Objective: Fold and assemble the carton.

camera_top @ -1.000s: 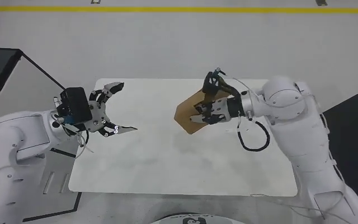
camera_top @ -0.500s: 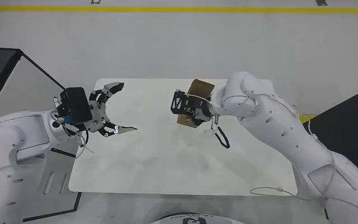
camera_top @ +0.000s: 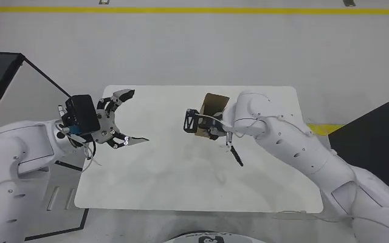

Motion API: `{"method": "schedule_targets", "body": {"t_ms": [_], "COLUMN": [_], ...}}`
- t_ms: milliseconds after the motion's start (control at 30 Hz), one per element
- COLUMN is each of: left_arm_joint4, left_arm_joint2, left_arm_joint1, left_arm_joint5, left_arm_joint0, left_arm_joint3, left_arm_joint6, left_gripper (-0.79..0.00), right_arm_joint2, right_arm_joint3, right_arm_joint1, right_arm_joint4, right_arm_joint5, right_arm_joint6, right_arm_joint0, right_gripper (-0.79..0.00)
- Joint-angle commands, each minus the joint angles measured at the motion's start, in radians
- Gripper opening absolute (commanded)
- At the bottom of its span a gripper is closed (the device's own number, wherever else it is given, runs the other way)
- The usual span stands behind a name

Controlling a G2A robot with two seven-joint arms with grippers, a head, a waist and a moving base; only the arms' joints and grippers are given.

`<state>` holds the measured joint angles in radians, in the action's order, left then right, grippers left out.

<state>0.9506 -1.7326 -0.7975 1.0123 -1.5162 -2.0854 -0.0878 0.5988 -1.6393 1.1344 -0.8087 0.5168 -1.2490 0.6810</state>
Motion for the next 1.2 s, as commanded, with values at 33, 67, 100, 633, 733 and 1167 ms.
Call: {"method": "schedule_targets", "body": {"t_ms": [33, 67, 100, 633, 733, 1167], "left_arm_joint4": [0.0, 0.0, 0.0, 0.0, 0.0, 0.0], "left_arm_joint2": [0.0, 0.0, 0.0, 0.0, 0.0, 0.0], "left_arm_joint1": [0.0, 0.0, 0.0, 0.0, 0.0, 0.0], "left_arm_joint5": [0.0, 0.0, 0.0, 0.0, 0.0, 0.0], "left_arm_joint0": [0.0, 0.0, 0.0, 0.0, 0.0, 0.0], "left_arm_joint3": [0.0, 0.0, 0.0, 0.0, 0.0, 0.0], "left_arm_joint6": [0.0, 0.0, 0.0, 0.0, 0.0, 0.0], "left_gripper": [0.0, 0.0, 0.0, 0.0, 0.0, 0.0], "right_arm_joint2": [-0.021, -0.027, -0.034, -0.065, -0.082, -0.113], "right_arm_joint3": [0.037, 0.054, 0.07, 0.156, 0.133, 0.065], "right_arm_joint1": [0.006, 0.009, 0.012, 0.03, 0.03, 0.028], "right_arm_joint4": [-0.032, -0.04, -0.047, -0.063, -0.131, -0.26], "right_arm_joint5": [0.032, 0.04, 0.045, 0.084, 0.087, 0.104], "right_arm_joint6": [0.036, 0.045, 0.053, 0.11, 0.134, 0.143], "right_arm_joint0": [-0.002, -0.003, -0.005, -0.019, 0.0, 0.054], "right_gripper": [-0.785, -0.785, -0.785, -0.785, -0.785, -0.785]}}
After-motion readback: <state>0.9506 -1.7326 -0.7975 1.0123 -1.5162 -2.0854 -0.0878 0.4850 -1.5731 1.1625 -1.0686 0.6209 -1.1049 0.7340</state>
